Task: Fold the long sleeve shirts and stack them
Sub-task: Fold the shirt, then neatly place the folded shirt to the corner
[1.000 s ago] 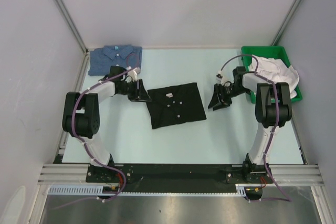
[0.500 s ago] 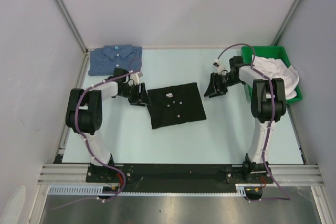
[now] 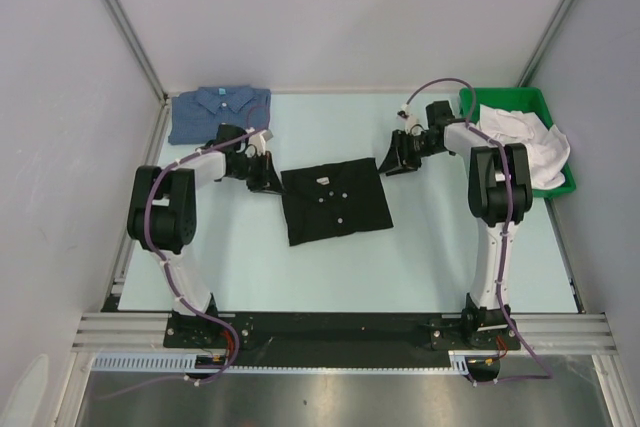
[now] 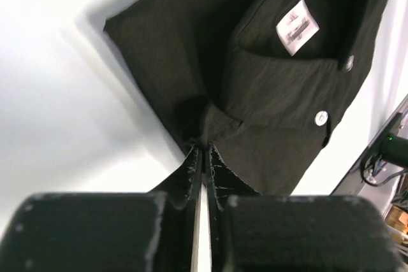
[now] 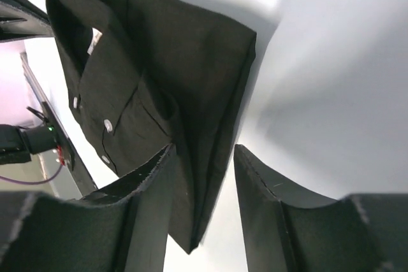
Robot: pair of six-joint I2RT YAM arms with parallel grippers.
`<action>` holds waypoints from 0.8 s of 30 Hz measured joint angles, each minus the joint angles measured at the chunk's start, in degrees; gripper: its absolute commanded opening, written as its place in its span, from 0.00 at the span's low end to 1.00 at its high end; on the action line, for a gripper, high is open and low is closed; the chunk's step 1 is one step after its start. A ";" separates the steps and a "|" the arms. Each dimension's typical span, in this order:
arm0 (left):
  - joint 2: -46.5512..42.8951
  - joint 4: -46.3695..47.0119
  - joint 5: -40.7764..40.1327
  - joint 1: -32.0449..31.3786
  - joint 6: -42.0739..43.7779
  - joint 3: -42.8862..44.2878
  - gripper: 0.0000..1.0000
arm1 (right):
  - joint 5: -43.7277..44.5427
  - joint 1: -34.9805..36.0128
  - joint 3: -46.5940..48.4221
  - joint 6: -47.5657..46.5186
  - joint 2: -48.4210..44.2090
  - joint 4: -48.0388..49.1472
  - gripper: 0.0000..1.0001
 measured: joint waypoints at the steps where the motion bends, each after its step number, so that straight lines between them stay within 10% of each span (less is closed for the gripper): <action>1: 0.02 0.07 0.02 -0.04 0.00 0.39 0.02 | -0.26 0.00 0.00 0.79 0.28 0.63 0.43; 8: 0.00 0.02 0.02 -0.94 0.17 2.12 0.00 | -1.01 0.24 0.00 2.49 0.98 2.82 0.00; 16: 0.24 -0.15 -1.75 -1.11 1.95 2.23 0.03 | 0.35 -0.20 0.00 2.93 1.07 4.04 0.00; 24: 3.67 0.17 -3.19 -0.48 3.17 3.19 0.35 | 2.99 -0.79 0.00 3.41 1.07 5.97 0.01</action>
